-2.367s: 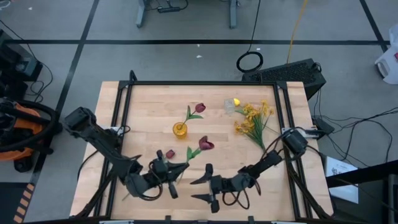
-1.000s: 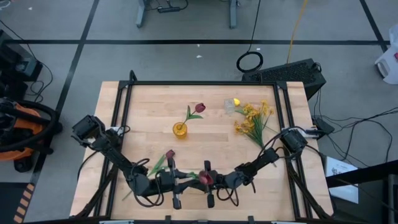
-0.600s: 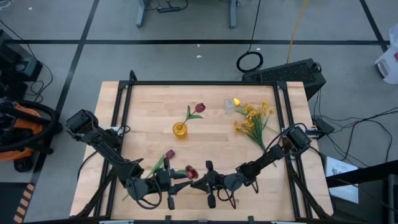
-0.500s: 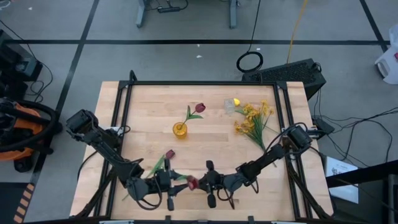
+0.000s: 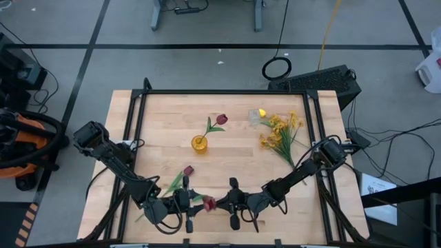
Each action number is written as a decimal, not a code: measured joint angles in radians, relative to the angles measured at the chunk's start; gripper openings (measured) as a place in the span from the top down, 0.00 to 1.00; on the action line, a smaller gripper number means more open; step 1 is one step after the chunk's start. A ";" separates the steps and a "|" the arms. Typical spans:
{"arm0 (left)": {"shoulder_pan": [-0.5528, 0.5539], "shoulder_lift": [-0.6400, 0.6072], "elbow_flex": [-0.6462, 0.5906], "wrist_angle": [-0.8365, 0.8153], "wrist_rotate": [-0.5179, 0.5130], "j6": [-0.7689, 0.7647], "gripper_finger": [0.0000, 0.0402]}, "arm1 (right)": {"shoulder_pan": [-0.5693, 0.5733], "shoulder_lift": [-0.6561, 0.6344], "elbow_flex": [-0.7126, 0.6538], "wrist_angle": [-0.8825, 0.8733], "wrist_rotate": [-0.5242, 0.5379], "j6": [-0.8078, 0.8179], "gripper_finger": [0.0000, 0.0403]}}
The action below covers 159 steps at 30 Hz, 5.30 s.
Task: Sort flowers into vase by color
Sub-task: Put the violet tulip into the yellow vase
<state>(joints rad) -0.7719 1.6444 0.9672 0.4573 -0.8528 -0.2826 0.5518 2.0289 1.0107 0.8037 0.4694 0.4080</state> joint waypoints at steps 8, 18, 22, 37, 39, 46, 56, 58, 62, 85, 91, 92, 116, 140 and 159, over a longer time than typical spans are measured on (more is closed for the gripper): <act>0.001 0.000 0.000 -0.004 0.000 0.000 0.87 | 0.000 0.000 0.000 -0.031 0.001 0.017 1.00; 0.001 0.000 0.000 -0.005 0.007 -0.024 0.99 | 0.001 0.000 0.000 -0.030 -0.005 0.004 0.98; 0.000 0.000 0.000 0.003 -0.004 -0.026 0.99 | 0.016 0.000 0.000 -0.002 0.004 -0.022 0.89; 0.041 -0.163 -0.025 0.008 -0.018 0.127 0.99 | 0.020 -0.001 0.000 0.006 0.050 -0.027 0.52; 0.051 -0.197 -0.036 0.006 -0.011 0.156 0.99 | 0.020 -0.001 0.000 -0.001 0.057 -0.027 0.50; 0.100 -0.335 -0.114 0.006 0.040 0.186 0.99 | 0.019 -0.001 0.000 -0.043 0.059 -0.019 0.46; 0.126 -0.464 -0.233 0.045 0.038 0.188 0.99 | 0.020 -0.001 0.000 -0.052 0.056 -0.027 0.47; 0.133 -0.495 -0.261 0.050 0.012 0.192 0.99 | 0.020 -0.001 0.000 -0.053 0.055 -0.027 0.47; 0.160 -0.564 -0.320 0.066 0.003 0.187 0.99 | 0.022 -0.001 0.000 -0.055 0.055 -0.027 0.47; 0.411 -0.811 -0.417 -0.166 0.039 0.116 0.99 | 0.023 0.000 0.000 -0.057 0.053 -0.030 0.47; 0.473 -0.811 -0.417 -0.221 0.039 0.078 0.99 | 0.024 0.000 0.000 -0.057 0.053 -0.030 0.47; 0.479 -0.811 -0.417 -0.222 0.039 0.078 0.99 | 0.024 0.000 0.000 -0.057 0.053 -0.030 0.47; 0.603 -0.787 -0.487 -0.243 0.024 -0.124 0.99 | 0.025 0.000 0.000 -0.053 0.053 -0.034 0.47; 0.592 -0.707 -0.631 -0.045 -0.017 -0.235 0.97 | 0.025 0.000 -0.001 -0.053 0.053 -0.034 0.47; 0.591 -0.553 -0.631 -0.011 -0.012 -0.360 0.97 | 0.025 0.000 -0.001 -0.054 0.053 -0.035 0.47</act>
<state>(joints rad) -0.1806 1.0914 0.3367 0.4464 -0.8647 -0.6424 0.5770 2.0289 1.0100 0.7499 0.5228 0.3733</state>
